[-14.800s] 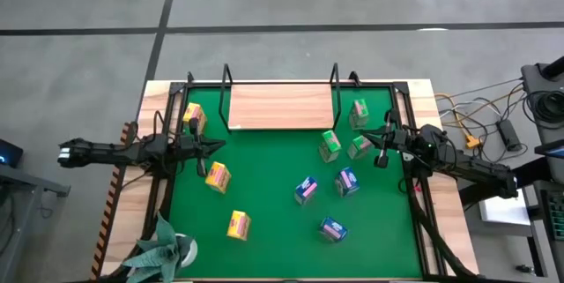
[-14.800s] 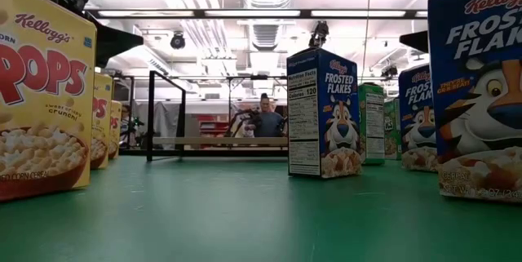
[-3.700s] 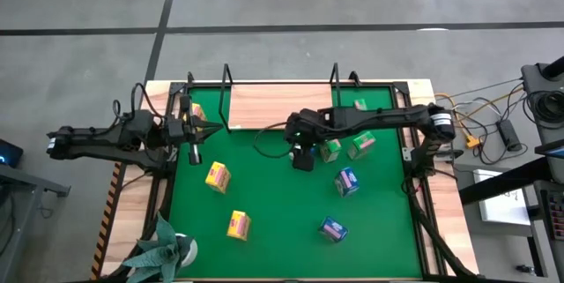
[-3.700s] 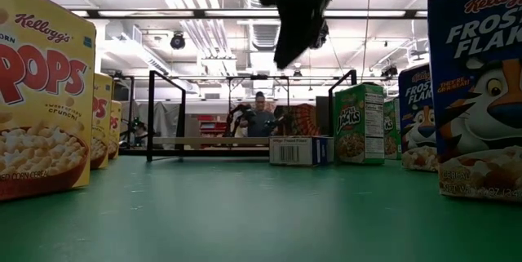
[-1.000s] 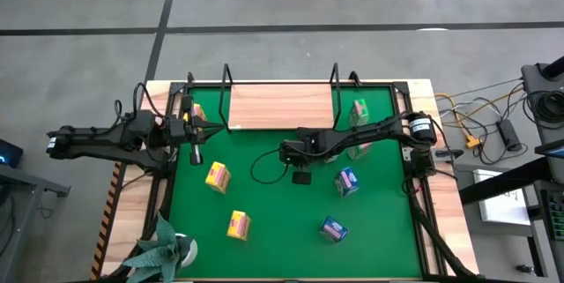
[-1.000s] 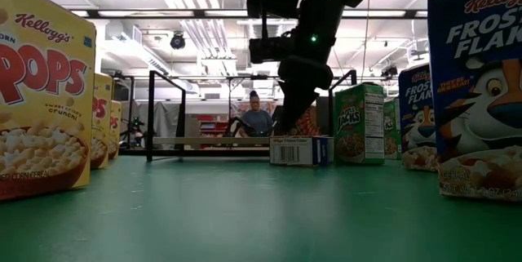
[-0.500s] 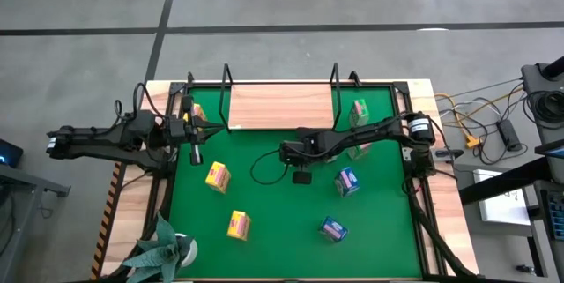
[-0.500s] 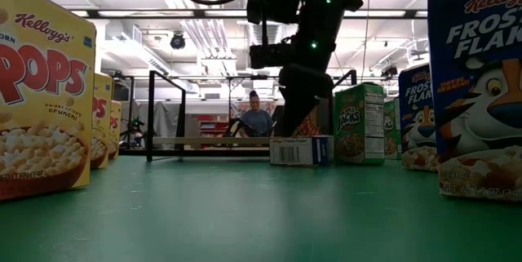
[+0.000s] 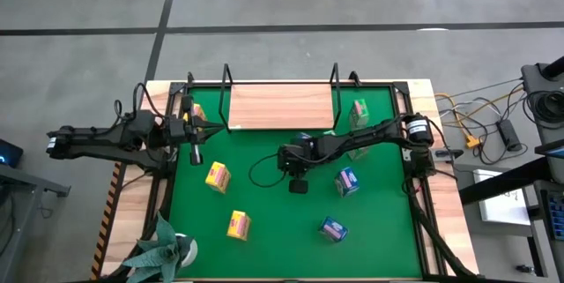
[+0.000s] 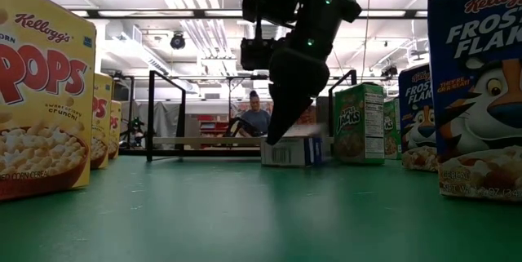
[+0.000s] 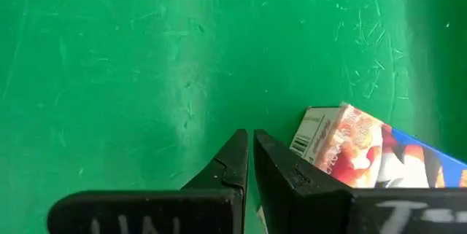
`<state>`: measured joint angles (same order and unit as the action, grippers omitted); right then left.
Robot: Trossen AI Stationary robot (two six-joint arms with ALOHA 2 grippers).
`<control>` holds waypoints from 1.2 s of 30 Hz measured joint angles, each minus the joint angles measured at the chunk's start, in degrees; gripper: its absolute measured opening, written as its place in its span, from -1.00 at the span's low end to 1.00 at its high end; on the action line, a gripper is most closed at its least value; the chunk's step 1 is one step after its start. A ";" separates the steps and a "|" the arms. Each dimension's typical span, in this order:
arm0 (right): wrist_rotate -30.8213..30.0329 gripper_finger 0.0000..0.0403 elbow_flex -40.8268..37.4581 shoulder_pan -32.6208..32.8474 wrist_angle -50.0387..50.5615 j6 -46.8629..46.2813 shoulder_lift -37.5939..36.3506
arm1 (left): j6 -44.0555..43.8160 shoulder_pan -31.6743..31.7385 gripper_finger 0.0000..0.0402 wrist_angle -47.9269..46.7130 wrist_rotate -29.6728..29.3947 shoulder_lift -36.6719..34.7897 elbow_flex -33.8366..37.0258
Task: Stack cereal on shelf
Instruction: Put the middle blue cereal box on the shelf
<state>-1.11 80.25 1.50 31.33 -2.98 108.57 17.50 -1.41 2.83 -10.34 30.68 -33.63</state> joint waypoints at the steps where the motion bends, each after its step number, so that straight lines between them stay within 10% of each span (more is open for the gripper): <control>1: -0.10 -0.94 0.00 0.02 -0.11 0.04 0.00 | 0.00 -0.01 -1.00 0.05 0.01 -0.02 0.00; 14: -7.69 -0.95 4.33 0.95 11.75 4.06 -8.62 | -4.39 -0.04 -1.00 3.04 7.11 5.15 0.00; 36: -13.16 -0.96 -24.81 2.86 -14.71 4.50 -39.07 | -12.92 0.00 -1.00 5.37 6.39 47.74 -13.94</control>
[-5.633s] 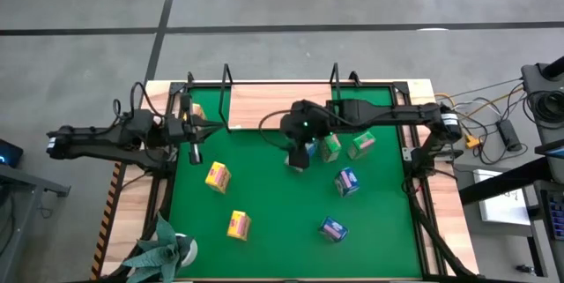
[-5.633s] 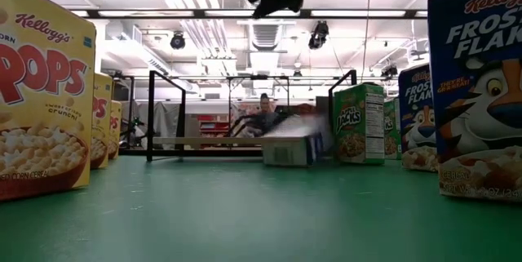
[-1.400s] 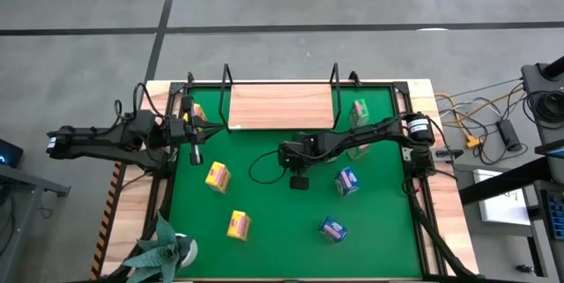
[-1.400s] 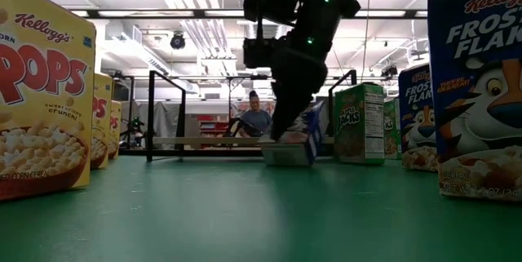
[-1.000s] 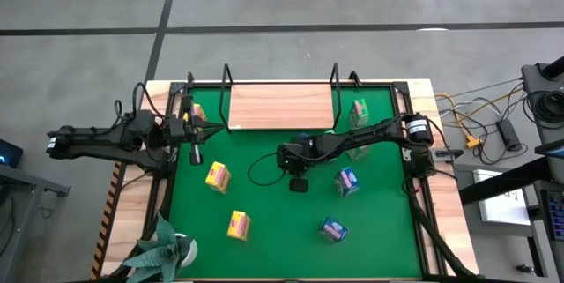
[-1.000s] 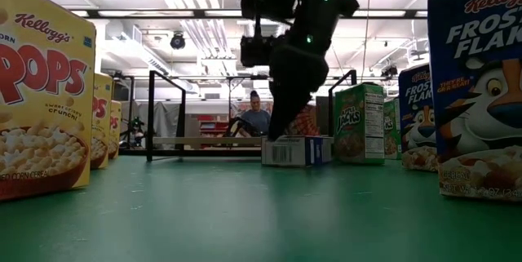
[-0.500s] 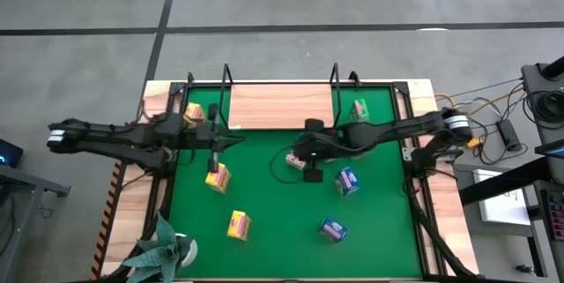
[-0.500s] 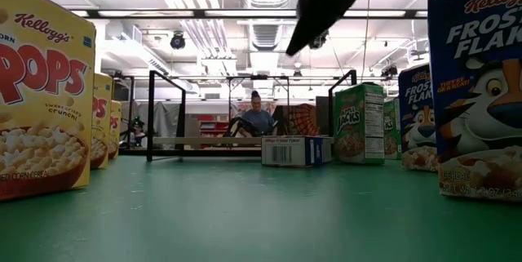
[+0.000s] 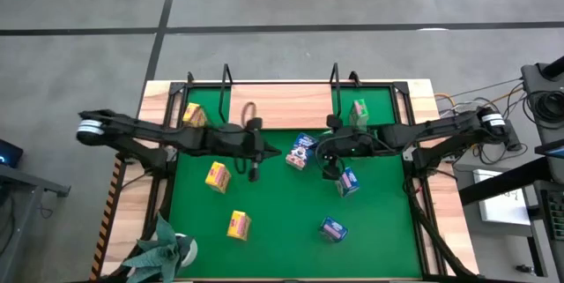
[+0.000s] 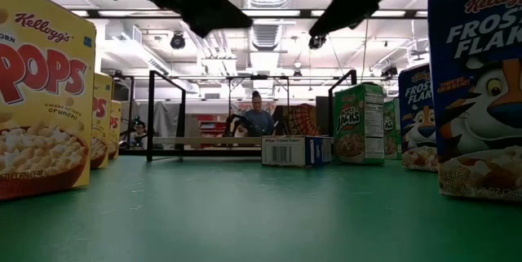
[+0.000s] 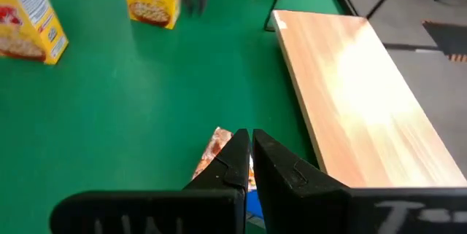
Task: Stack cereal on shelf
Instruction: Put the middle blue cereal box on the shelf
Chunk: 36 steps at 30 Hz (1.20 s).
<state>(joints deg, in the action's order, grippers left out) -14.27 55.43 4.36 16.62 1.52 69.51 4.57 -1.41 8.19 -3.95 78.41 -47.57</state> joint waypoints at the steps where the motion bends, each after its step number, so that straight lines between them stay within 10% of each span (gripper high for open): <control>1: -0.46 -0.96 -0.25 0.00 -0.06 -0.65 -0.46 | -0.11 0.00 -1.00 -0.27 -0.02 1.65 -0.50; 19: -0.75 -0.96 0.57 0.02 1.59 -0.85 -0.25 | -1.28 1.27 -1.00 2.36 -0.22 22.68 -7.08; 36: -0.82 -0.96 0.57 0.00 2.04 -0.99 -0.05 | -2.36 1.51 -1.00 1.82 -5.70 27.67 -7.96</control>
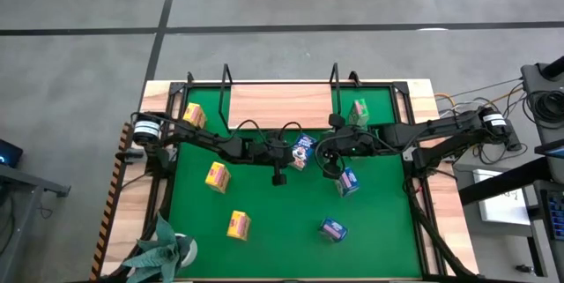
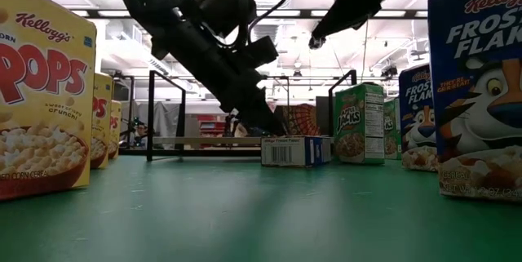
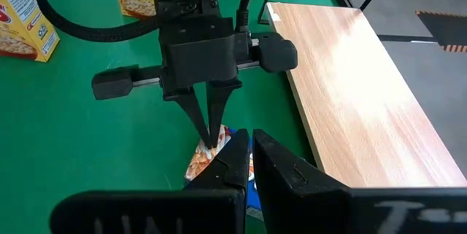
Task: Stack cereal on shelf
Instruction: Put the middle blue cereal box on the shelf
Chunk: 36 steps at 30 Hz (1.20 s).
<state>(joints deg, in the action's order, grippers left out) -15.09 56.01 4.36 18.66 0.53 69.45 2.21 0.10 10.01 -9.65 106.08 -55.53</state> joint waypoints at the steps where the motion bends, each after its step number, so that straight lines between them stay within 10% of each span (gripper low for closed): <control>1: 0.00 -0.96 0.00 0.00 0.02 -0.01 0.00 | -0.01 -0.02 -1.00 -0.10 0.00 0.00 0.00; 36: -0.17 -0.96 0.00 0.00 0.35 -0.10 0.00 | -4.22 -1.84 -1.00 -5.88 1.62 -2.83 0.24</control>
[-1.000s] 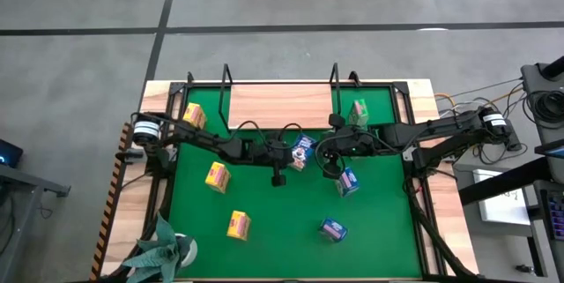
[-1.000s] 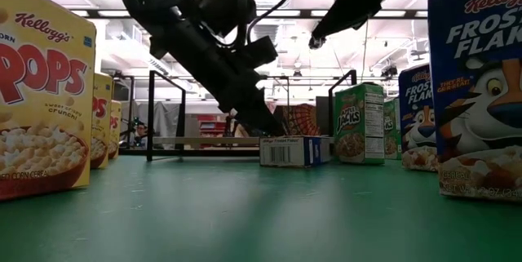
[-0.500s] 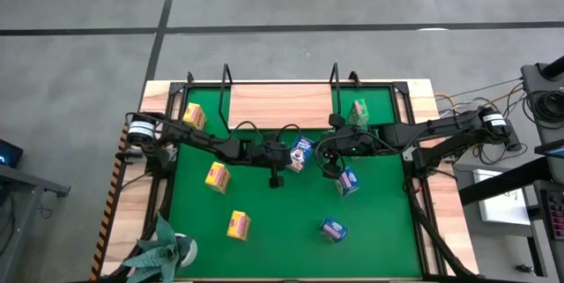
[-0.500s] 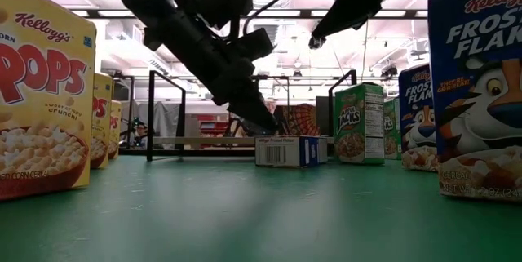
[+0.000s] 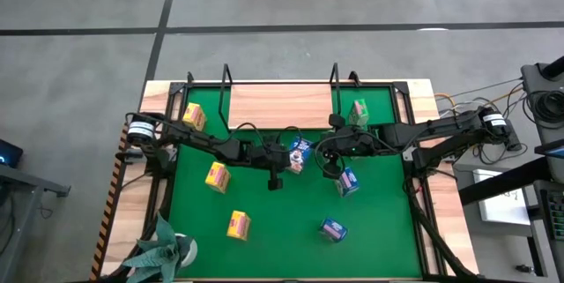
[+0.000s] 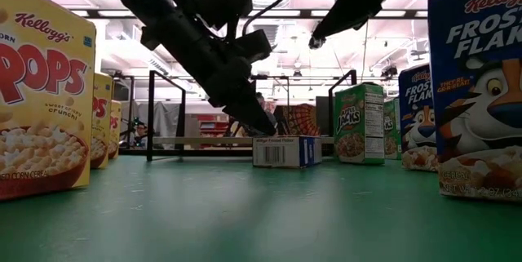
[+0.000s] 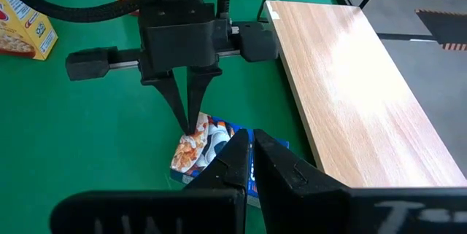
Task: Stack cereal on shelf
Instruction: Put the middle blue cereal box on the shelf
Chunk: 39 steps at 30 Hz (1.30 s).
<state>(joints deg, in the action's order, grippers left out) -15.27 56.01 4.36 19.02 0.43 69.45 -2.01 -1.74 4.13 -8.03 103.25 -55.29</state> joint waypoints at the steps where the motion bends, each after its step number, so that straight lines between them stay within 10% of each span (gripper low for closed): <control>1: 0.00 -0.96 0.00 0.00 -0.01 0.00 0.00 | -0.09 0.00 -1.00 -0.15 0.00 -0.01 0.00; 39: -1.40 -0.96 -0.02 -0.02 0.22 0.00 0.00 | -3.71 -1.54 -1.00 -2.66 0.07 -2.03 1.85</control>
<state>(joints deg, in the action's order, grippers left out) -16.67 55.99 4.34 19.23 0.43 69.45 -5.72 -3.28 1.47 -7.97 101.22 -53.43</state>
